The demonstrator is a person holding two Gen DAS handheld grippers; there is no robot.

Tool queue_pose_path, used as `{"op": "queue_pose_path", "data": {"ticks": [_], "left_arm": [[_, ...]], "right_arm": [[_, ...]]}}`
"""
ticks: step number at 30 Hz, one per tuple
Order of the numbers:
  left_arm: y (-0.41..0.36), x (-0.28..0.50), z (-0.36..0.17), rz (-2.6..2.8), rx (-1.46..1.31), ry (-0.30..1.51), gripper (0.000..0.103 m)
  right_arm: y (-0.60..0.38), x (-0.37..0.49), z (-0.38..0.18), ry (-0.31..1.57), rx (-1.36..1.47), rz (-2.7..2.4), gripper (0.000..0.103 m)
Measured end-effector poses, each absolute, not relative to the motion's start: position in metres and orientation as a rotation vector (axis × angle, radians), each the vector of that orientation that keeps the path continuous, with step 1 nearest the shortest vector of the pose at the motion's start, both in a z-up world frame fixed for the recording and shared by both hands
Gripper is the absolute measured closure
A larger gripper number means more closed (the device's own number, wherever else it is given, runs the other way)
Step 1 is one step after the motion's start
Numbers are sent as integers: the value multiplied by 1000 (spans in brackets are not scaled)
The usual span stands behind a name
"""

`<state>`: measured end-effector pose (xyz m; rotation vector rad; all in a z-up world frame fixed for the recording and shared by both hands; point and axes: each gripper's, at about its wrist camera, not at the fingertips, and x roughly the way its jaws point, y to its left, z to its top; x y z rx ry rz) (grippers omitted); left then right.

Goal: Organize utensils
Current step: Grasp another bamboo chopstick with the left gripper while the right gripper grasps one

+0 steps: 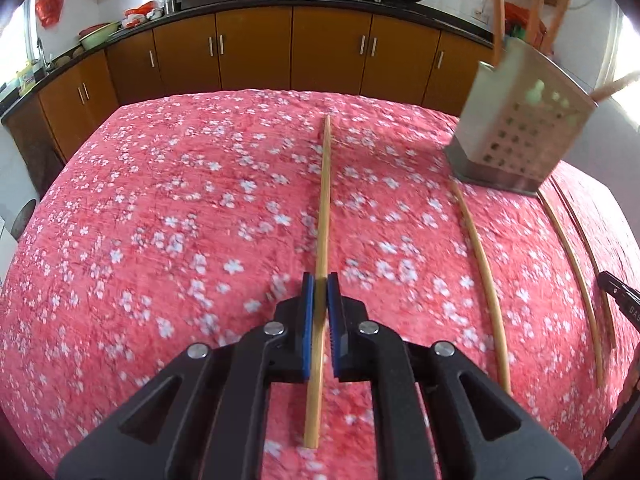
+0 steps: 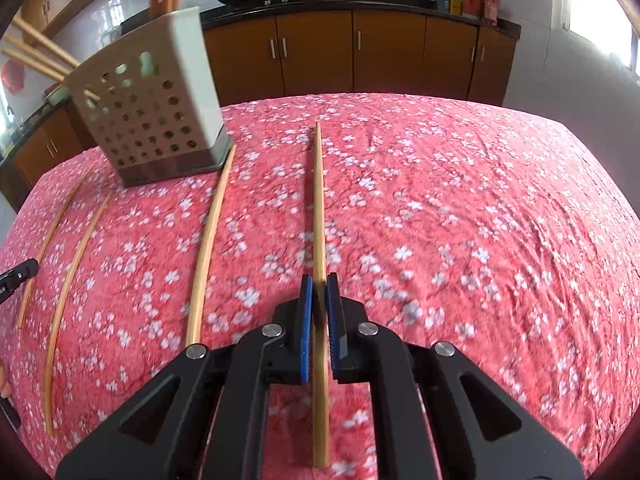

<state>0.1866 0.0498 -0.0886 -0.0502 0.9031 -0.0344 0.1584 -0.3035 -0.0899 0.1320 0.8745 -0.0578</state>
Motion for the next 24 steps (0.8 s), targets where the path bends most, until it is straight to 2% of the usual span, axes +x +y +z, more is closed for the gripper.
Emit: {"op": "queue_pose_path", "data": {"ticks": [24], "left_arm": [[66, 185, -85, -68, -130, 893, 94]], "right_arm": [[-305, 161, -91, 871, 127, -61, 94]]}}
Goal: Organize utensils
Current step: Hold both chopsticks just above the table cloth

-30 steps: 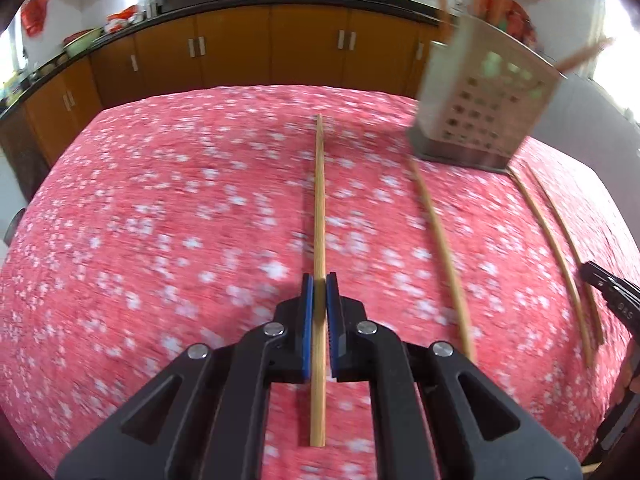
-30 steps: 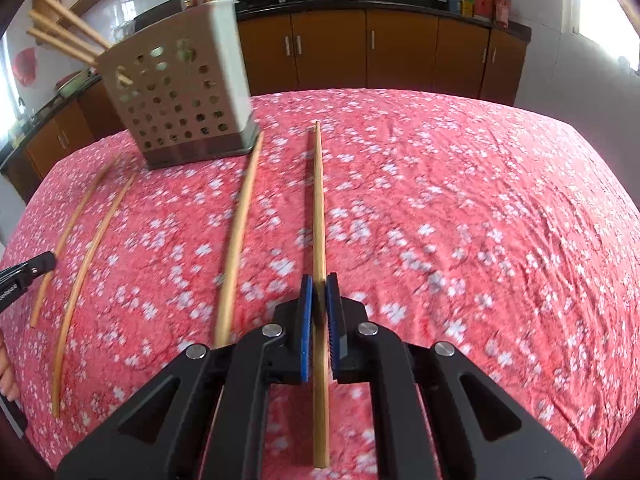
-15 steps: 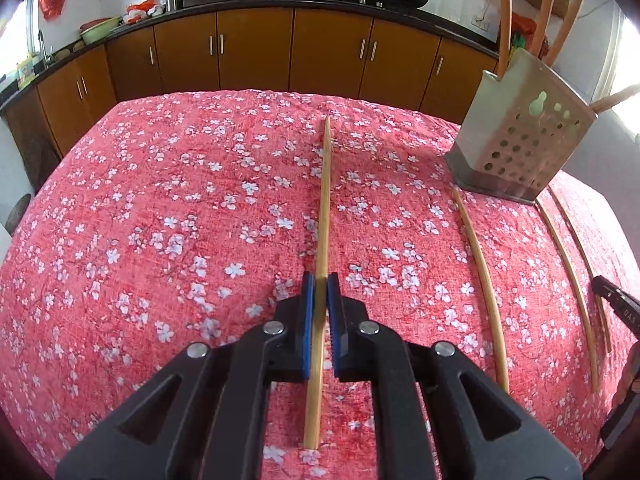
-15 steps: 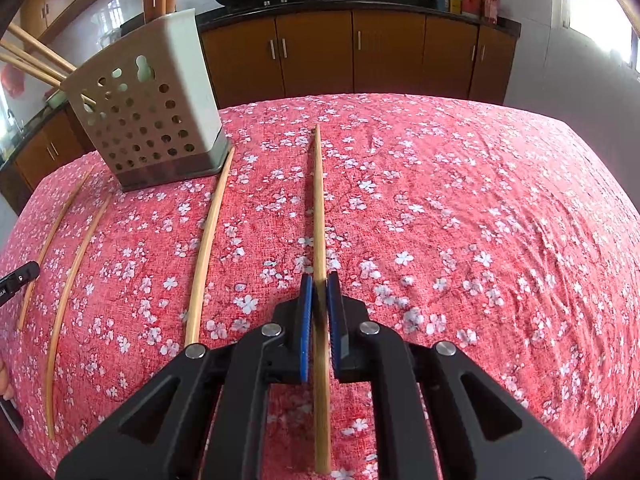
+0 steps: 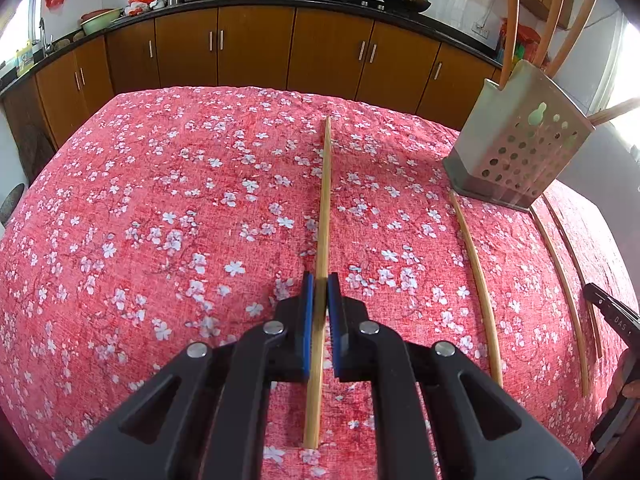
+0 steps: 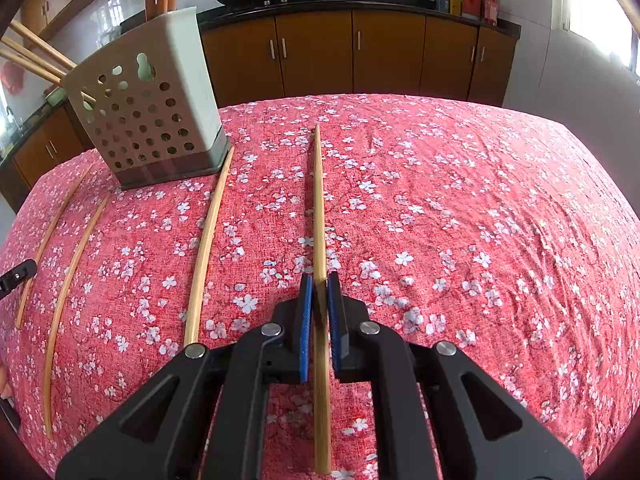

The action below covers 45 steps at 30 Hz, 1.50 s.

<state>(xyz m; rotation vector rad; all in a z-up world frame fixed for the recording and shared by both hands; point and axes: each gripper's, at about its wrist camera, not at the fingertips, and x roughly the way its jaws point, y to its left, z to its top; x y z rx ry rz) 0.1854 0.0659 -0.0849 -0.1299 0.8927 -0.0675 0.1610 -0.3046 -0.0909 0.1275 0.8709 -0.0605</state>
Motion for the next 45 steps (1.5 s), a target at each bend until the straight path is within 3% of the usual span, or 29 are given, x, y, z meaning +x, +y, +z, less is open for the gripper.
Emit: {"op": "queue_pose_path", "data": {"ticks": [45], "left_arm": [[63, 187, -83, -71, -158, 894, 93]], "right_arm": [[-305, 161, -91, 870, 129, -60, 94]]}}
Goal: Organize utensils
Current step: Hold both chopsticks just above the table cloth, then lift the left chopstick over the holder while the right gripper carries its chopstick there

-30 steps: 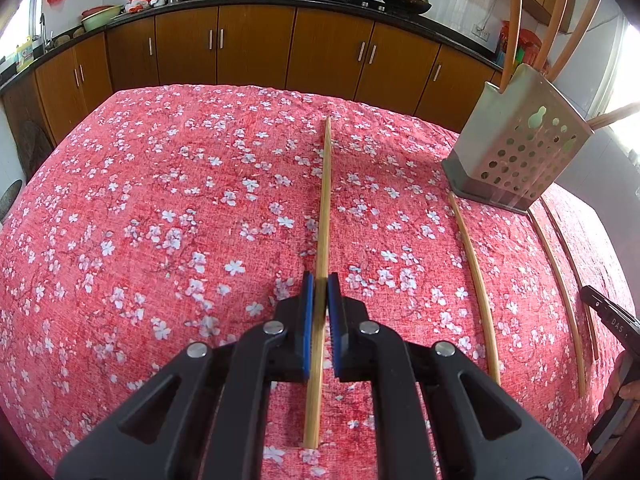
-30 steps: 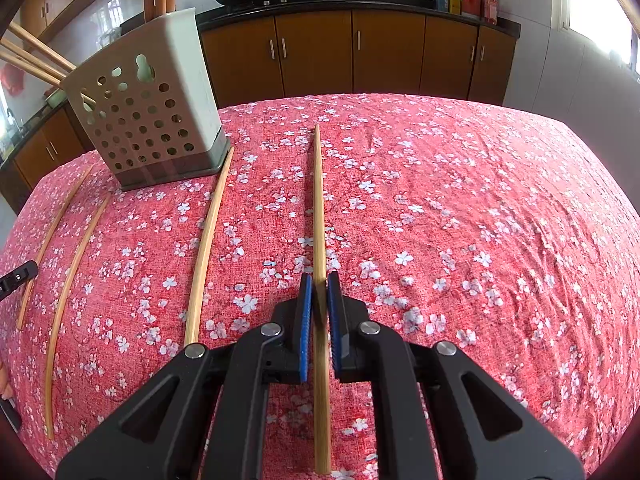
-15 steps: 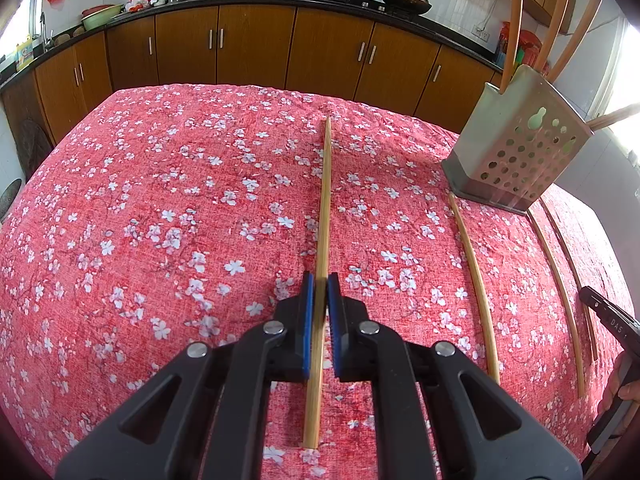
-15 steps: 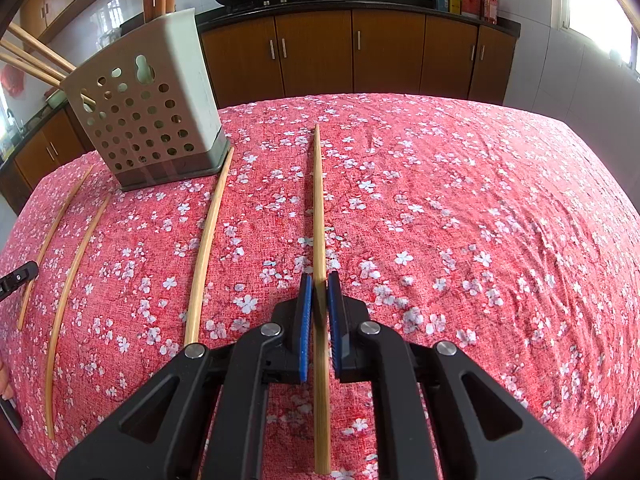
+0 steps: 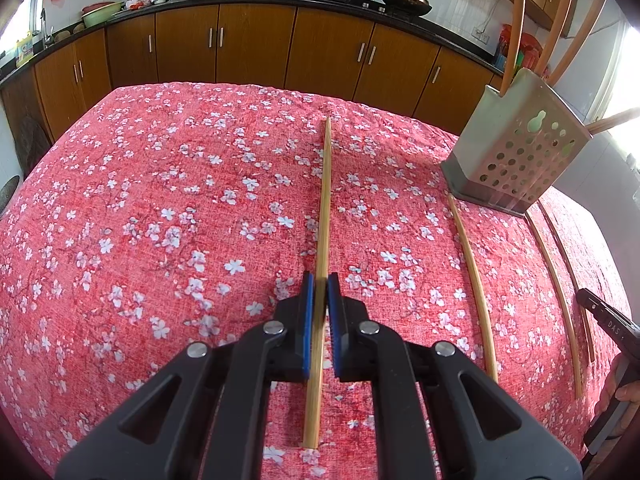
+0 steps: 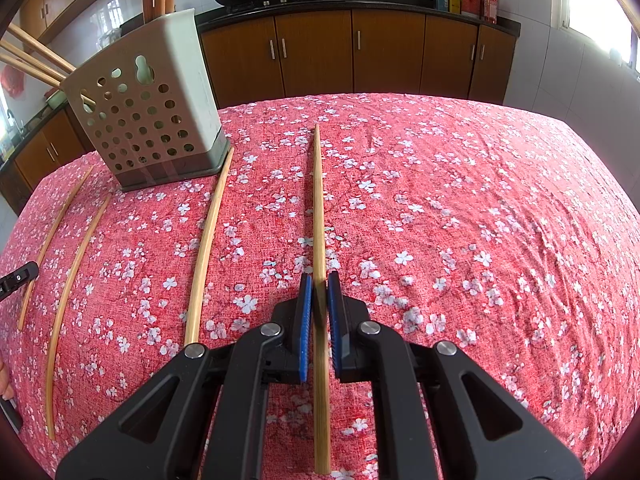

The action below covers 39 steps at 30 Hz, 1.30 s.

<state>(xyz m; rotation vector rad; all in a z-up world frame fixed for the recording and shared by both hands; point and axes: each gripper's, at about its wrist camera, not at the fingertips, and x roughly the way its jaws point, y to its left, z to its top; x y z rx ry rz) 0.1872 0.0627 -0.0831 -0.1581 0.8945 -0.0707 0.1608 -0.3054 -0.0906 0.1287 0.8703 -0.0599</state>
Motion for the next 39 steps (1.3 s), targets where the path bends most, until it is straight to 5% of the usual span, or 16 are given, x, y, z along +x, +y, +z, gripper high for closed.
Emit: {"op": "queue_pose_path", "data": {"ticks": [26, 39], "left_arm": [[53, 160, -83, -54, -14, 905, 95], [55, 142, 13, -98, -79, 633, 95]], "right_arm": [[-305, 129, -88, 876, 125, -39, 95], [-319, 103, 10, 552, 175, -42, 95]]}}
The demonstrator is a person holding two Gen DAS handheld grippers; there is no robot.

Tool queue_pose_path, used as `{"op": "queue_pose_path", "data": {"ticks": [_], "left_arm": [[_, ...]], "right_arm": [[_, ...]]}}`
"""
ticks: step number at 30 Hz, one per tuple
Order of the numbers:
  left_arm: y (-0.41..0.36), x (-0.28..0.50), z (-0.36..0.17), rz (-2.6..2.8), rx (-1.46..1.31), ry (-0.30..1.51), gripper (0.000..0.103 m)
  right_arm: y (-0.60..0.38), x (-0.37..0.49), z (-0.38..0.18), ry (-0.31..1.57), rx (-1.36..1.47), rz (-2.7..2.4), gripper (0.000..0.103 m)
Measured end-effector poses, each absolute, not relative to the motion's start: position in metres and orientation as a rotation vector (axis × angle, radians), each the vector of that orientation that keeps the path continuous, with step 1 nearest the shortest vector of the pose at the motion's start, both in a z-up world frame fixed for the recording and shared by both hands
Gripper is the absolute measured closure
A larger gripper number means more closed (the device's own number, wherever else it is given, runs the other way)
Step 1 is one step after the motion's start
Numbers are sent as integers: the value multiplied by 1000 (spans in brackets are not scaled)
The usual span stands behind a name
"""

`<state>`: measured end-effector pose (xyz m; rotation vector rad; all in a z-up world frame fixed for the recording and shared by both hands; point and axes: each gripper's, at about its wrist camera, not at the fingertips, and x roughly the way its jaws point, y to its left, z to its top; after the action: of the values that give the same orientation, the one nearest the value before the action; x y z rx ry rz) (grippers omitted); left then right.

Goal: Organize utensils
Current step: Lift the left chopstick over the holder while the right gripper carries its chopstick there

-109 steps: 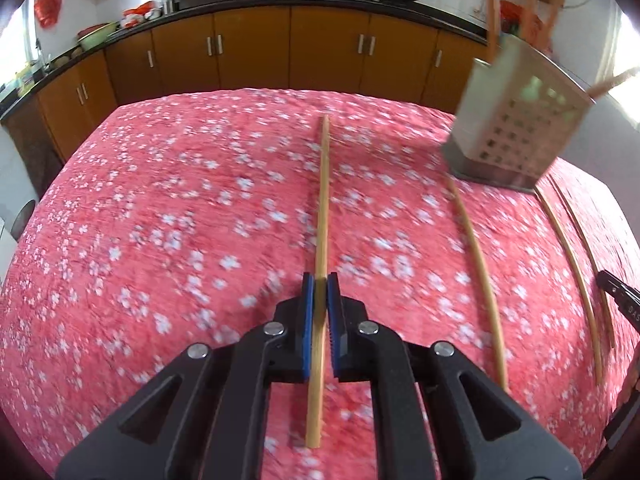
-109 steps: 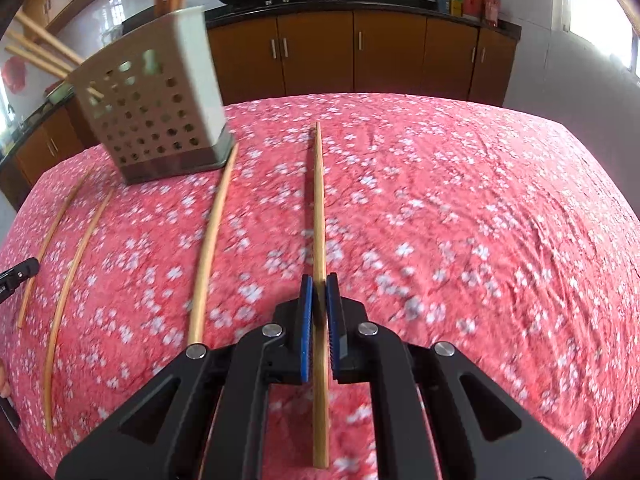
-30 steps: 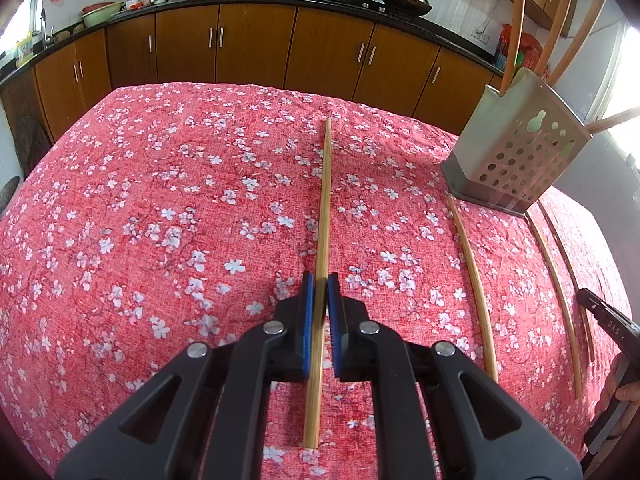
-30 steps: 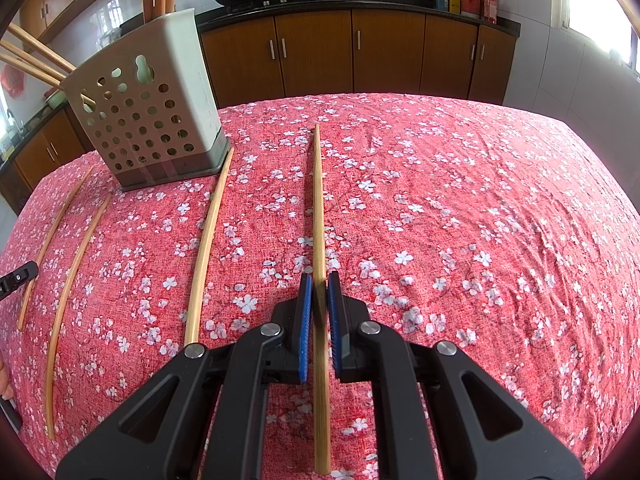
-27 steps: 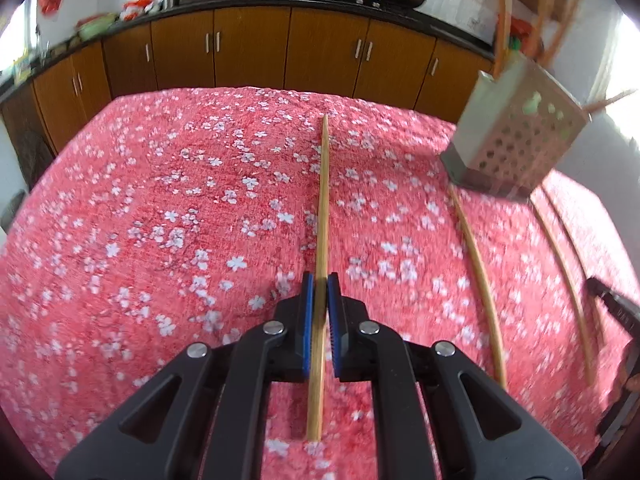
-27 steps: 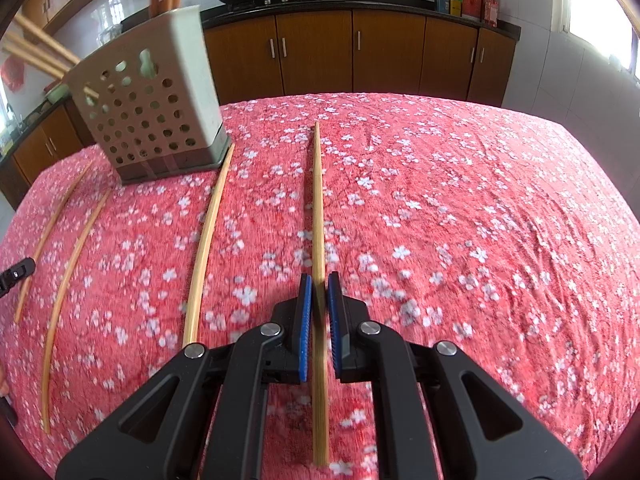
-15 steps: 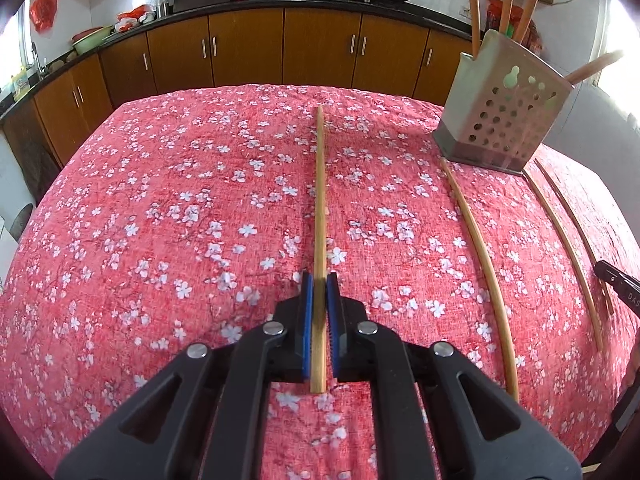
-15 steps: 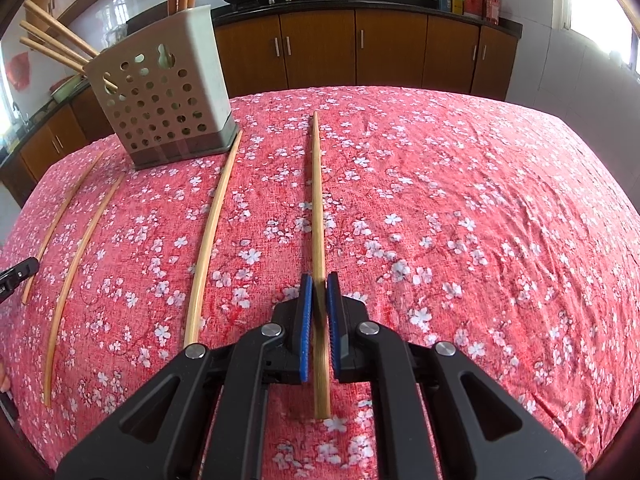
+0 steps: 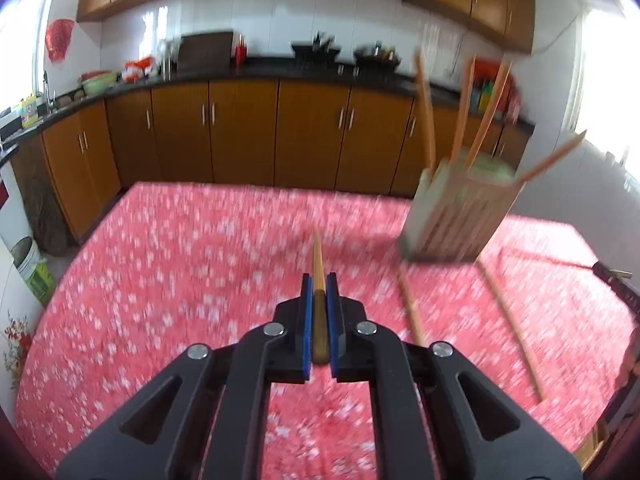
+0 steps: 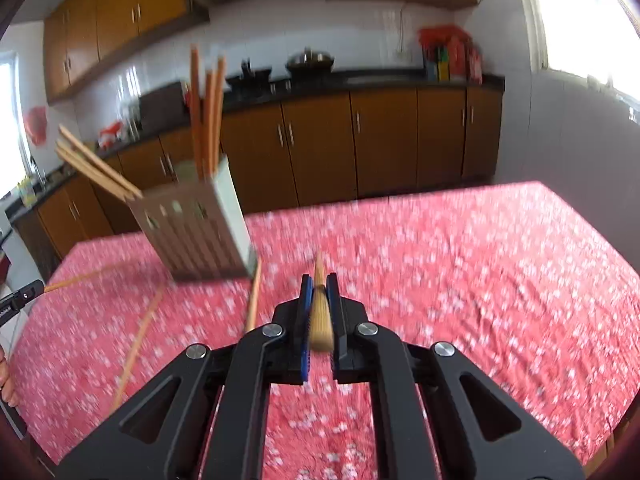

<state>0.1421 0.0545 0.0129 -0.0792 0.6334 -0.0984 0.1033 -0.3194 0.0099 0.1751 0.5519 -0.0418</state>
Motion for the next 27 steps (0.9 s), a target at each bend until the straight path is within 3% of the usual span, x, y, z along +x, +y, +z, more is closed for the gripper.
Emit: {"op": "queue_pose_path", "data": {"ticks": [11, 27], "left_arm": [[53, 134, 73, -163, -122, 502, 96], [-7, 131, 155, -330, -129, 325, 96]], "right_arm": [[-309, 98, 46, 433, 170, -4, 95], [-278, 99, 144, 130, 190, 140, 95]]}}
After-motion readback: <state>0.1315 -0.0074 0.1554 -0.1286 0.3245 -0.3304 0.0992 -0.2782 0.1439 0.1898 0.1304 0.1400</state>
